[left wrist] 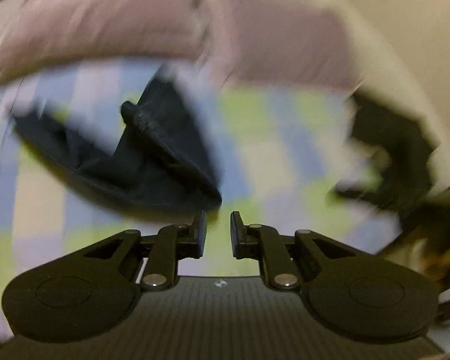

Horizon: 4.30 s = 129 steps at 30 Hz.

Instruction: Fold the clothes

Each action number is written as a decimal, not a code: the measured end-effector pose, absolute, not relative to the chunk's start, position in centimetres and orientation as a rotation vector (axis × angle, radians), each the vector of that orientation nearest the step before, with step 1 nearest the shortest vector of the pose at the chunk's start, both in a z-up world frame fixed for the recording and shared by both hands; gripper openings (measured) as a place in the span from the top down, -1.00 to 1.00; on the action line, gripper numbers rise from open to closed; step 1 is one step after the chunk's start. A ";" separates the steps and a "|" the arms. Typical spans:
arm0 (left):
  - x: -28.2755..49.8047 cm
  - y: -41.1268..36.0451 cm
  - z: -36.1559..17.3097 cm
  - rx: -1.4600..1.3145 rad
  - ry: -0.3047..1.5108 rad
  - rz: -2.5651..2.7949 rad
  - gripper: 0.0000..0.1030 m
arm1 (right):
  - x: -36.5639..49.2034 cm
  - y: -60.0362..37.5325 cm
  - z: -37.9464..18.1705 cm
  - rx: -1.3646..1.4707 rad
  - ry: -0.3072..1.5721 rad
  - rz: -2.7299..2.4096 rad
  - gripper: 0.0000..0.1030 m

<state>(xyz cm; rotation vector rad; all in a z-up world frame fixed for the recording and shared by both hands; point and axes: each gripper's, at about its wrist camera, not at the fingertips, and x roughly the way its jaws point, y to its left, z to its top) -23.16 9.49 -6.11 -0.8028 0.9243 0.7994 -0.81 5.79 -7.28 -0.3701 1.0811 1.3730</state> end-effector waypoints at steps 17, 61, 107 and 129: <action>-31.4 -2.5 -7.8 -0.833 0.960 1.312 0.26 | -11.3 -2.7 -11.3 -0.933 0.912 1.562 0.01; -34.9 1.7 -9.1 -0.837 0.896 1.390 0.07 | -11.3 -1.7 -10.7 -0.885 0.853 1.517 0.01; -53.0 23.0 -29.1 -1.246 0.905 1.397 0.04 | -14.6 20.4 -27.0 -0.730 0.630 1.494 0.93; -49.8 27.3 -28.2 -1.381 0.381 1.436 0.01 | 14.9 -1.9 -31.5 0.409 1.297 0.454 -0.12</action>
